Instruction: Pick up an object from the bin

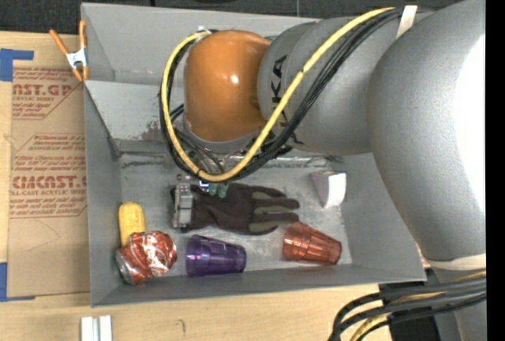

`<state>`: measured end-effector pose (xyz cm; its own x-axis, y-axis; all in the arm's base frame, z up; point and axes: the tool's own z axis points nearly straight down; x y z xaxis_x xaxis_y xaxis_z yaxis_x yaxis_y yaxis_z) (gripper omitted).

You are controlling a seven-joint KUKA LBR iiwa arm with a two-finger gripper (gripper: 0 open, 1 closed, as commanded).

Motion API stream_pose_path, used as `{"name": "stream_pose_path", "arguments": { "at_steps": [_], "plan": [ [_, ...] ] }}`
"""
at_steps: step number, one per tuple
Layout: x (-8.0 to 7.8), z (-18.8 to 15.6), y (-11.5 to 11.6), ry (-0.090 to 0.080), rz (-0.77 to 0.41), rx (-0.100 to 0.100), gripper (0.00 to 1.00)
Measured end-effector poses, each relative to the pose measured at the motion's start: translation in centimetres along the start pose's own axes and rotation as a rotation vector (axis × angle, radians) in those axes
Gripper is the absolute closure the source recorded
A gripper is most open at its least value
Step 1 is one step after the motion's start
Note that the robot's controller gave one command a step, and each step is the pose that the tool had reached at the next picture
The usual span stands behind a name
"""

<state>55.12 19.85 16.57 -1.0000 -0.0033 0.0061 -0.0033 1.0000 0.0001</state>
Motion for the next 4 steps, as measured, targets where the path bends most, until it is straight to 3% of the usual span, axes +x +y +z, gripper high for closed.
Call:
{"name": "stream_pose_path", "arguments": {
  "at_steps": [1,2,3,4],
  "plan": [
    [-0.1,-0.3,-0.1,-0.003,0.001,-0.001,0.0],
    [0.2,-0.5,0.0,-0.008,-0.083,0.0,0.0],
    [0.2,2.1,-3.7,-0.009,-0.085,-0.002,0.0],
    [-1.6,4.3,-5.0,-0.009,-0.117,0.001,0.0]
  ]
}}
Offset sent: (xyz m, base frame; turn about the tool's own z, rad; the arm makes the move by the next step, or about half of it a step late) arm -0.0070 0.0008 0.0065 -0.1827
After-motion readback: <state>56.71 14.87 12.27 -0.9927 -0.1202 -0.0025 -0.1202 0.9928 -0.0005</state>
